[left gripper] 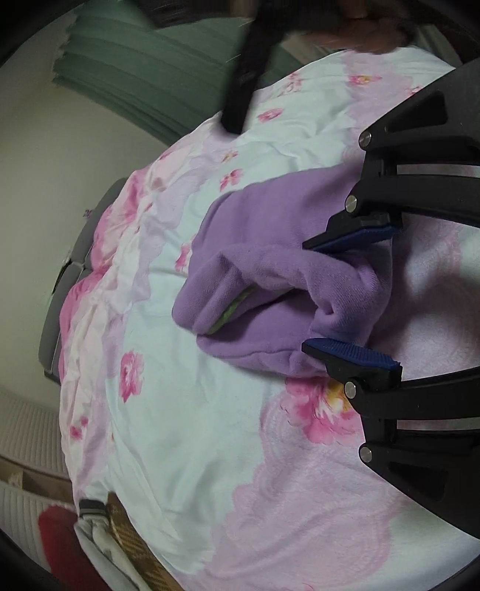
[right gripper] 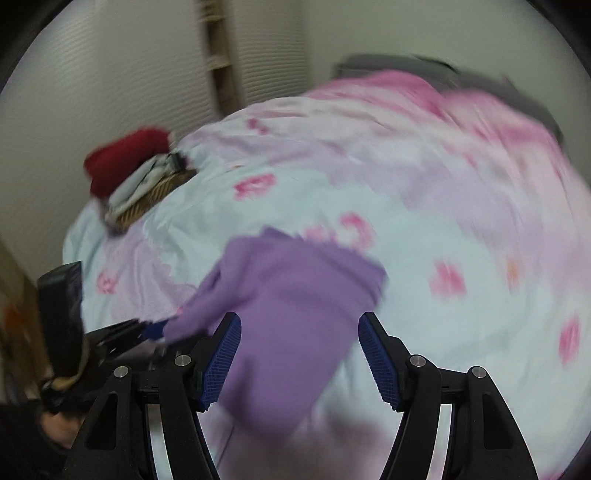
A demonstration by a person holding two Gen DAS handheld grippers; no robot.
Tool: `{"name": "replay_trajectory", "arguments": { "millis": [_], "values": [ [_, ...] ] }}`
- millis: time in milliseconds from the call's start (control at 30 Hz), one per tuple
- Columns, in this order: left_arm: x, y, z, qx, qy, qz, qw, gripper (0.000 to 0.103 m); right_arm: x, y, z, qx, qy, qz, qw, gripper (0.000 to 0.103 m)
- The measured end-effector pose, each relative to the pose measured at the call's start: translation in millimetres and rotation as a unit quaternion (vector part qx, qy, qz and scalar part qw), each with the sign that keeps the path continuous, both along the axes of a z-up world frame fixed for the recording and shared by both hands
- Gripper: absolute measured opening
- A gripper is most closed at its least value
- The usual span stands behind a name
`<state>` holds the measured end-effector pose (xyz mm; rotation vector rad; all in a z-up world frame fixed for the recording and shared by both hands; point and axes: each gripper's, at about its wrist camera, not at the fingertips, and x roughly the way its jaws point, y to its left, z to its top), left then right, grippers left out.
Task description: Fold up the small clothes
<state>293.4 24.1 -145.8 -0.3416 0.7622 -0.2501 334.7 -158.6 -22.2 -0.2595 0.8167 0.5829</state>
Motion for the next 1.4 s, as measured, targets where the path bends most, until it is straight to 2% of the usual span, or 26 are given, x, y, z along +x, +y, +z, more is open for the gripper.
{"name": "replay_trajectory", "arguments": {
  "millis": [100, 200, 333, 367, 400, 433, 467, 500, 600, 667, 767, 833, 933, 1000, 1033, 1100, 1200, 1267, 1300, 1400],
  "values": [
    [-5, -5, 5, 0.038, -0.004, 0.013, 0.9992, 0.050, 28, 38, -2, -0.039, 0.003, 0.058, 0.998, 0.067],
    [-8, -13, 8, 0.078, -0.007, 0.019, 0.9967, 0.050, 56, 66, -17, -0.051, 0.046, 0.081, 0.994, 0.067],
    [-12, -12, 7, 0.072, -0.007, 0.034, 0.9968, 0.050, 73, 92, -44, -0.058, 0.109, 0.097, 0.988, 0.067],
    [-12, -11, 5, 0.067, -0.005, 0.037, 0.9971, 0.050, 73, 97, -51, -0.073, 0.111, 0.098, 0.986, 0.062],
    [-12, -10, 3, 0.063, -0.004, 0.038, 0.9973, 0.050, 74, 104, -60, -0.093, 0.113, 0.100, 0.984, 0.048],
    [-9, -8, 1, 0.060, -0.002, 0.040, 0.9974, 0.050, 74, 108, -68, -0.104, 0.119, 0.102, 0.982, 0.038],
    [-8, -6, -1, 0.058, -0.001, 0.043, 0.9974, 0.050, 73, 108, -70, -0.101, 0.122, 0.102, 0.982, 0.024],
    [-7, -4, -1, 0.053, -0.001, 0.045, 0.9976, 0.050, 73, 108, -70, -0.097, 0.120, 0.096, 0.983, 0.017],
    [-1, -1, 3, 0.049, -0.008, 0.048, 0.9976, 0.048, 73, 95, -55, -0.060, 0.097, 0.057, 0.992, 0.013],
    [1, 0, 13, 0.050, -0.023, 0.050, 0.9972, 0.043, 74, 80, -39, -0.019, 0.078, 0.032, 0.996, 0.012],
    [-2, 1, 29, 0.054, -0.056, 0.051, 0.9957, 0.043, 73, 59, -16, 0.051, 0.064, 0.009, 0.997, 0.013],
    [4, 1, 25, 0.058, -0.047, 0.046, 0.9962, 0.044, 78, 59, -25, 0.052, 0.090, 0.011, 0.995, 0.014],
    [7, 5, 0, 0.054, -0.006, 0.046, 0.9974, 0.046, 90, 62, -58, 0.055, 0.152, 0.012, 0.987, 0.017],
    [1, 7, -11, 0.051, 0.004, 0.053, 0.9973, 0.049, 92, 60, -76, 0.076, 0.180, 0.007, 0.981, 0.029],
    [-1, 6, -12, 0.056, 0.002, 0.053, 0.9970, 0.049, 91, 58, -79, 0.086, 0.181, 0.006, 0.980, 0.032],
    [-5, 5, -11, 0.066, -0.004, 0.051, 0.9965, 0.050, 88, 54, -77, 0.101, 0.179, 0.005, 0.979, 0.039],
    [-7, 7, -7, 0.066, -0.006, 0.053, 0.9964, 0.051, 87, 43, -61, 0.112, 0.162, 0.002, 0.980, 0.041],
    [-10, 7, -4, 0.065, -0.006, 0.056, 0.9963, 0.051, 84, 31, -46, 0.121, 0.142, -0.004, 0.982, 0.042],
    [-12, 7, -1, 0.066, -0.009, 0.057, 0.9961, 0.051, 80, 21, -36, 0.128, 0.129, -0.010, 0.983, 0.047],
    [-17, 8, 10, 0.068, -0.017, 0.057, 0.9959, 0.051, 67, -3, -15, 0.149, 0.095, -0.027, 0.984, 0.052]
  ]
}}
